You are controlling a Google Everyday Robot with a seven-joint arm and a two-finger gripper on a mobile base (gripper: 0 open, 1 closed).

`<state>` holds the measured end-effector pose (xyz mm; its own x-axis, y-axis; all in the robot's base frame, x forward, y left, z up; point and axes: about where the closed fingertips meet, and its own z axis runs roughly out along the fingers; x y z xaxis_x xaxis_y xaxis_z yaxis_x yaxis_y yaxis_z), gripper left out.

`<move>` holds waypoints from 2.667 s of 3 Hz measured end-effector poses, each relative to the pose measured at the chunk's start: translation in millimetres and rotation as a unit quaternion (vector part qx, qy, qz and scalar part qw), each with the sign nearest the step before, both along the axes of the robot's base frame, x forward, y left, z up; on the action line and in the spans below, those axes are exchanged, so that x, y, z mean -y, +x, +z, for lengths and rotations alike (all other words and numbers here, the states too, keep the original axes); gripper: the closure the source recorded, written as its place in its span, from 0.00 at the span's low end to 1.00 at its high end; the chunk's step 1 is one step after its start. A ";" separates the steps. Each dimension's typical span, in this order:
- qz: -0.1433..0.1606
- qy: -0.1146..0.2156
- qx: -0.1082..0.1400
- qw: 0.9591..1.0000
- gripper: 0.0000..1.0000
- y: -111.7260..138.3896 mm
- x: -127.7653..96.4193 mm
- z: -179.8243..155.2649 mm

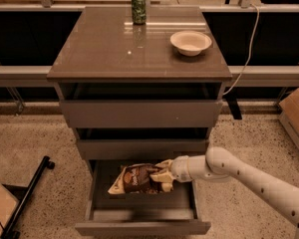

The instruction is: Place brown chip bag into bottom drawer

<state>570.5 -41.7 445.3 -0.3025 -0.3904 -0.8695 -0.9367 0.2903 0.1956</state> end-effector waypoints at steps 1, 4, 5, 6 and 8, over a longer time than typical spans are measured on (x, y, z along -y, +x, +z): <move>-0.006 -0.006 -0.009 1.000 1.00 -0.6 -7.2 -13.5; -0.026 0.024 -0.027 0.999 1.00 18.1 -42.6 -119.6; -0.037 0.030 -0.056 0.997 1.00 19.5 -46.6 -161.3; -0.044 0.034 -0.090 0.994 0.81 19.2 -50.7 -198.4; -0.040 0.049 -0.151 0.986 0.26 11.9 -56.7 -245.9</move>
Offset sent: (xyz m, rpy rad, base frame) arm 0.0119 0.0383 -0.0844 0.0392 0.0288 -0.0363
